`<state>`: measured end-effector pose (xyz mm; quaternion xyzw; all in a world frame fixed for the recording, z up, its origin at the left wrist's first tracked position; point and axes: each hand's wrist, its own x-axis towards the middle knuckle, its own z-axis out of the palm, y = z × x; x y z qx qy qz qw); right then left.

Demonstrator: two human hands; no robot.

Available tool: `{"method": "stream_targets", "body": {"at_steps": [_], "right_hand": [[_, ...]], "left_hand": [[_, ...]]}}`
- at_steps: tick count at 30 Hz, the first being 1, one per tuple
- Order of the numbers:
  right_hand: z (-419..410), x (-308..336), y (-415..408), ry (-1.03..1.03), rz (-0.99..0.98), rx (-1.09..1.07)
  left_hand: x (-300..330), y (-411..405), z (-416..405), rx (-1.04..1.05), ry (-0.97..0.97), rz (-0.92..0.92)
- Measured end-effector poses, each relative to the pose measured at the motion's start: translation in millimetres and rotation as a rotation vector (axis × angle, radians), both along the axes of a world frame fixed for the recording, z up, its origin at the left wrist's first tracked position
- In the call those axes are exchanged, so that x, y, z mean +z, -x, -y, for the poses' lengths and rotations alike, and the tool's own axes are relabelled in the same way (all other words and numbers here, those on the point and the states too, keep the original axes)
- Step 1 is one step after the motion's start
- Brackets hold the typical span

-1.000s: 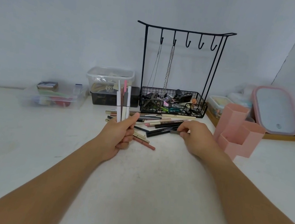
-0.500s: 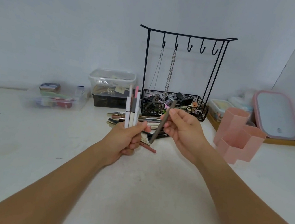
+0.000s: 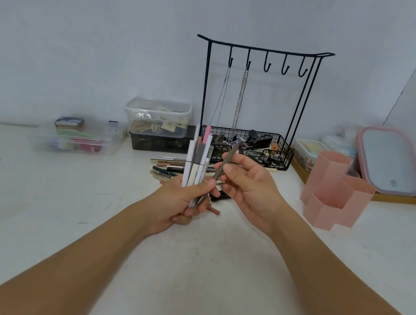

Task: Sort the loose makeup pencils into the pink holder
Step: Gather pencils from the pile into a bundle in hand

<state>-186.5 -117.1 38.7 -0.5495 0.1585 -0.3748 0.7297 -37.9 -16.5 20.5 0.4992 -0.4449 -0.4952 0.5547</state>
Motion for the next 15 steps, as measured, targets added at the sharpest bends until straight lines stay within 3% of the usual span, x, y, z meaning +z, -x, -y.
{"method": "stream_targets", "body": {"at_steps": [5,11,15], "right_hand": [[2.0,-9.2,-1.6,0.154,-0.21,-0.021],[25.1,-22.4,18.2,0.644,-0.643,-0.447],[32.4,-23.6,25.4,0.745,-0.8,-0.433]], "left_hand": [[-1.9,1.0,2.2,0.082,-0.001,0.02],[-1.5,-4.3,6.1,0.219,0.002,-0.084],[-2.7,-8.4,9.9,0.264,0.016,-0.14]]}}
